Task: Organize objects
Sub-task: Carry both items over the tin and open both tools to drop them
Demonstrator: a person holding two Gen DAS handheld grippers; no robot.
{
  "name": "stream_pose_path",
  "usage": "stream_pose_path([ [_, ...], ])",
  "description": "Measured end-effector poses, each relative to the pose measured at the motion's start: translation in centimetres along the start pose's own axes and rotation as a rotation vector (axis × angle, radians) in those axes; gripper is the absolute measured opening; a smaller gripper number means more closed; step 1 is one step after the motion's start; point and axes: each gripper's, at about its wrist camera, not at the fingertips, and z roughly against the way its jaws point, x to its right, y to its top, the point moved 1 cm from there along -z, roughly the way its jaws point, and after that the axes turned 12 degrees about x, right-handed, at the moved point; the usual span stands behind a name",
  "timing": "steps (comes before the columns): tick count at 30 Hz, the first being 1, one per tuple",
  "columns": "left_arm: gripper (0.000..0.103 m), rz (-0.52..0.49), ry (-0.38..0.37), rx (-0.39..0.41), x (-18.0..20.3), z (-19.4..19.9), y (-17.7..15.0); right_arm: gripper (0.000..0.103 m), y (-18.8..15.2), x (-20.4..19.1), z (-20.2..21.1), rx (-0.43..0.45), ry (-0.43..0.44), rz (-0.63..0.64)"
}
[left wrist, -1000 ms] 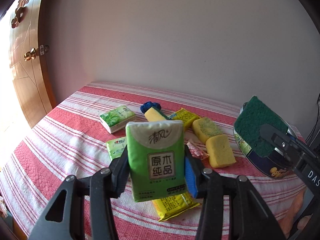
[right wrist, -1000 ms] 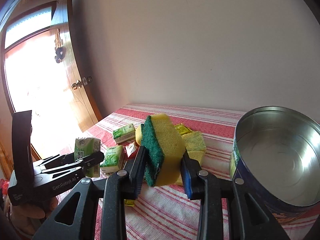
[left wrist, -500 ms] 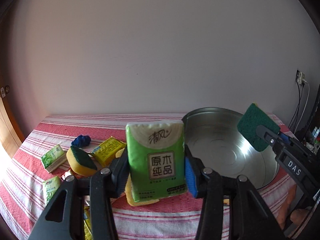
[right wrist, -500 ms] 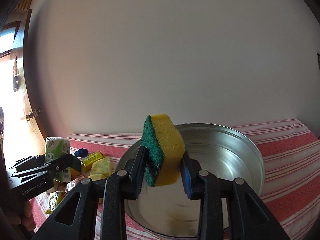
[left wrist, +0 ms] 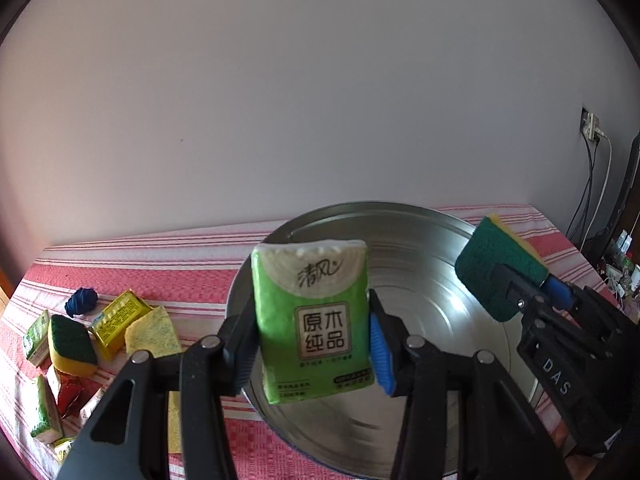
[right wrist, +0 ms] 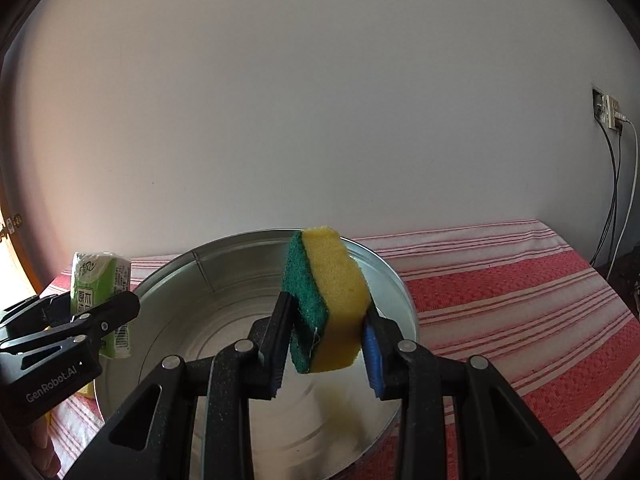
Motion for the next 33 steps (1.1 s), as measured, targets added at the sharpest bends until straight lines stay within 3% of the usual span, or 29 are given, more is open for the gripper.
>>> stream_pose_path([
  [15,0.047,-0.033,0.03,-0.077,1.8,-2.8,-1.8,0.035,-1.1,-0.3,-2.4,-0.064,0.001,0.04],
  [18,0.051,-0.034,0.045,-0.083,1.1,-3.4,-2.3,0.038,-1.4,-0.7,-2.2,-0.063,0.002,0.036],
  [19,0.053,-0.03,0.048,-0.079,1.1,-3.4,-2.3,0.043,-1.4,-0.7,-2.2,-0.066,0.008,0.033],
  [20,0.063,-0.024,0.052,-0.07,1.1,-3.1,-2.3,0.047,-1.4,-0.8,-2.2,-0.066,0.012,0.031],
  [22,0.074,-0.02,0.069,-0.04,1.0,-2.3,-2.1,0.066,-1.4,-0.6,-1.7,-0.034,-0.011,0.026],
  [26,0.1,-0.013,0.106,0.034,0.2,-0.5,-1.4,0.082,-0.9,1.1,-0.6,0.047,-0.043,-0.032],
  [28,0.102,-0.011,0.103,0.067,0.1,0.4,-1.3,0.088,-0.8,2.5,-0.7,0.077,-0.047,-0.074],
  [33,0.102,-0.059,0.134,0.115,0.5,1.6,-1.4,0.09,-0.7,2.9,-0.4,0.088,-0.057,-0.107],
])
